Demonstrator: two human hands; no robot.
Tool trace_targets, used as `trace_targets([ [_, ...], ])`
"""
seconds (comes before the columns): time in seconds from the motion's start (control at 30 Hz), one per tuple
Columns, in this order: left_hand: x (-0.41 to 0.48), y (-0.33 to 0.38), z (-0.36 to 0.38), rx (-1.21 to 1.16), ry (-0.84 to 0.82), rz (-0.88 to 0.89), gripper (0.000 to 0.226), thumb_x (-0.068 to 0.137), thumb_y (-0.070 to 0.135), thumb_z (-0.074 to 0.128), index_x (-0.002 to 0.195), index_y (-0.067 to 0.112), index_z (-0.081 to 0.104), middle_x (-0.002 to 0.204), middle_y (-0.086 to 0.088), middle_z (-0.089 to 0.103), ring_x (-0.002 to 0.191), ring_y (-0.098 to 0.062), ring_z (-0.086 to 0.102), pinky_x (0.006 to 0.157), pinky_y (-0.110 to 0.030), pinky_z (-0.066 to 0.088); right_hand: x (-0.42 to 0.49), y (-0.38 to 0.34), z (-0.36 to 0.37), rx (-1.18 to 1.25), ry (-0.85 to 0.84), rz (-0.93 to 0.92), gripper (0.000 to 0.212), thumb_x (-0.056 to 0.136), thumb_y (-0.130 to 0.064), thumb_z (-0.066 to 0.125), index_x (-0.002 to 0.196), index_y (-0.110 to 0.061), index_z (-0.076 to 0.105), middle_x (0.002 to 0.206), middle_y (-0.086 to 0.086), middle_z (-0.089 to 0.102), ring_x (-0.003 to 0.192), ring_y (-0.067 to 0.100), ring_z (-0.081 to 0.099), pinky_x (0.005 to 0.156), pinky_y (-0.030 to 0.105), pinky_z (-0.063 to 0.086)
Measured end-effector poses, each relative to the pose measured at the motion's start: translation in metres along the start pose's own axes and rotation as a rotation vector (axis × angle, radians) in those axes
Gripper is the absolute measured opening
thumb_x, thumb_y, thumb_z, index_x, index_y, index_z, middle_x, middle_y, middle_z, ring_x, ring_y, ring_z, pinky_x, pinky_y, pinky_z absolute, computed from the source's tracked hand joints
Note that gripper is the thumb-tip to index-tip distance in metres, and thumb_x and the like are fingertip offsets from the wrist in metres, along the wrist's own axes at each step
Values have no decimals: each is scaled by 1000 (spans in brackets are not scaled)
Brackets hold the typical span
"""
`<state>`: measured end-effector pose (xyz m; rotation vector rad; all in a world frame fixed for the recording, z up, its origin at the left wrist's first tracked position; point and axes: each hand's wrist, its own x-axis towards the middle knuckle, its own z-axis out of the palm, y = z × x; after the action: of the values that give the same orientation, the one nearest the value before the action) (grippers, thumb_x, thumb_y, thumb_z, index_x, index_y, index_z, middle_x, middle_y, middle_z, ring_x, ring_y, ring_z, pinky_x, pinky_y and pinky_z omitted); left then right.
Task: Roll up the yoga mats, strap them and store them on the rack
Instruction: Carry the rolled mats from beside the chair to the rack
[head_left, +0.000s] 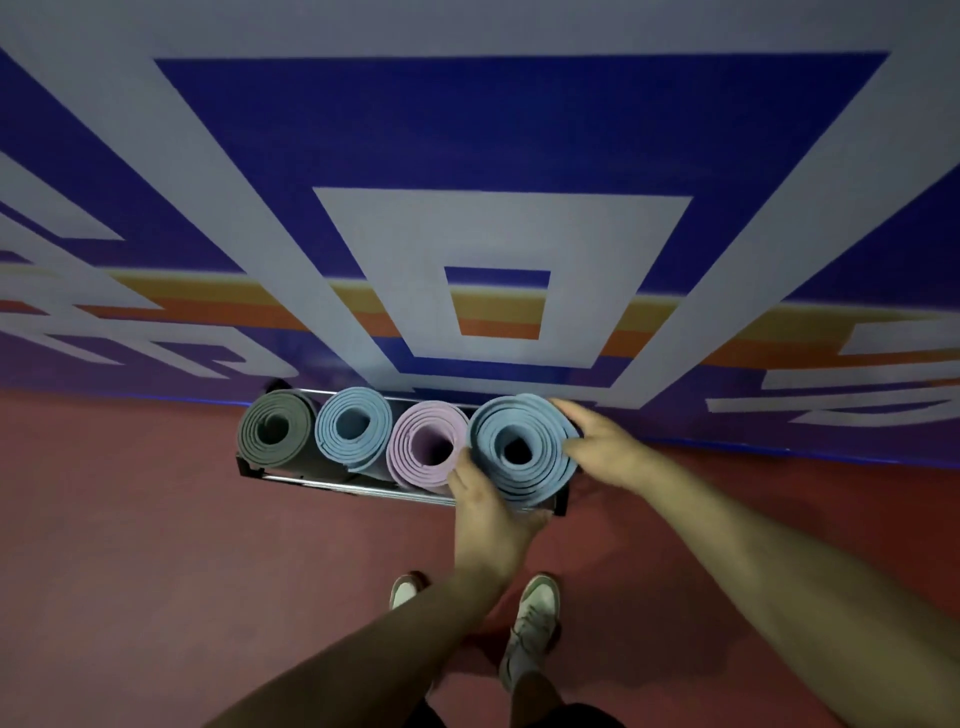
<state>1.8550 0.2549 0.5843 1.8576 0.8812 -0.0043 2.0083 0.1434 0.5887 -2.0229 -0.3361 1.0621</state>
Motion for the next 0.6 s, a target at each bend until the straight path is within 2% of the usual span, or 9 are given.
trace_targets([
  [0.1,29,-14,11,22,-160,-233,145,42,33,97,153,10,6,147,-7,32,133,-21,39,111,-40,41,17,16,11,-93,-68,26,71,81,8,48,140,-32,49,129,-9,60,117,10,58,100,28,47],
  [0.17,44,-24,15,129,-248,-328,145,37,43,91,152,12,8,146,-14,39,132,-28,46,106,-42,46,27,31,32,-147,-61,53,72,83,3,53,148,-24,38,139,0,53,128,20,51,105,32,43],
  [0.2,47,-26,15,174,-285,-345,141,44,38,90,153,11,6,146,-17,37,133,-32,46,105,-39,46,29,37,43,-123,-20,92,75,83,2,55,151,-21,31,145,4,46,133,23,46,107,31,39],
  [0.3,62,-37,21,288,-320,-252,130,65,16,88,157,10,-5,151,-20,20,138,-37,37,109,-34,39,34,50,62,-117,73,33,89,82,-7,66,155,-15,16,160,8,18,149,24,19,119,34,23],
  [0.4,71,-46,33,468,-335,-103,125,70,19,87,157,8,-3,157,-15,9,140,-35,36,115,-37,33,36,62,67,-373,37,-37,111,76,-37,75,157,-16,3,164,3,-6,151,21,1,122,36,14],
  [0.47,76,-52,42,548,-361,-93,122,76,17,84,157,8,-7,162,-11,1,143,-32,34,116,-37,33,42,63,69,-491,45,-35,121,74,-43,79,157,-13,-3,164,1,-13,151,23,2,119,33,16],
  [0.6,85,-56,51,710,-301,-64,123,78,19,83,156,10,-11,163,-13,-14,136,-29,44,112,-34,37,59,63,71,-584,131,-66,127,70,-41,84,156,-11,-2,163,1,-8,150,24,14,113,29,29],
])
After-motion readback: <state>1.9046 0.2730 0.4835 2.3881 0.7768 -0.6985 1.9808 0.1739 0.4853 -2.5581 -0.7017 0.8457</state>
